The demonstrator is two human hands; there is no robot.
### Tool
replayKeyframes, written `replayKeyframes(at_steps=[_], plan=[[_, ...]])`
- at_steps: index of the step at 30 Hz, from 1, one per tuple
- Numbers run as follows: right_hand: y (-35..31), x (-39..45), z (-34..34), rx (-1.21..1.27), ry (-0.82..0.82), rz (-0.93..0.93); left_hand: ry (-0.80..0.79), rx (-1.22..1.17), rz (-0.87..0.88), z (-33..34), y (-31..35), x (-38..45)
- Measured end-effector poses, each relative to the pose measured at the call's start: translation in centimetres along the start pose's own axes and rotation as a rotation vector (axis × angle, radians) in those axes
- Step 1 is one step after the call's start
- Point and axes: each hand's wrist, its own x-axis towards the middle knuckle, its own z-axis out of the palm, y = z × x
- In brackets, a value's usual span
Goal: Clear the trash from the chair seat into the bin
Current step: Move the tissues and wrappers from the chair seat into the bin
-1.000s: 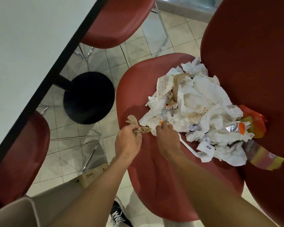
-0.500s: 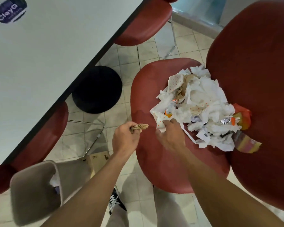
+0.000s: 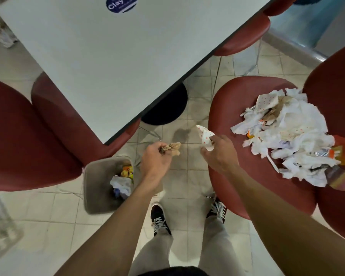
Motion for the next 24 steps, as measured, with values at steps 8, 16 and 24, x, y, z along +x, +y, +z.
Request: replayKeyframes(at_steps=[8, 16, 24], plan=[[-9.9, -2.7, 8.3, -0.059, -0.188, -0.105, 0.147, -0.042, -0.170, -8.4, -9.9, 0.4], [-16.5, -6.2, 16.7, -0.061, -0.380, -0.177, 0.140, 0.003, -0.299, -12.3, -18.2, -0.4], [-18.2, -8.8, 20.3, -0.067, -0.495, -0.192, 0.116, -0.038, -0.360, -12.5, -22.7, -1.0]])
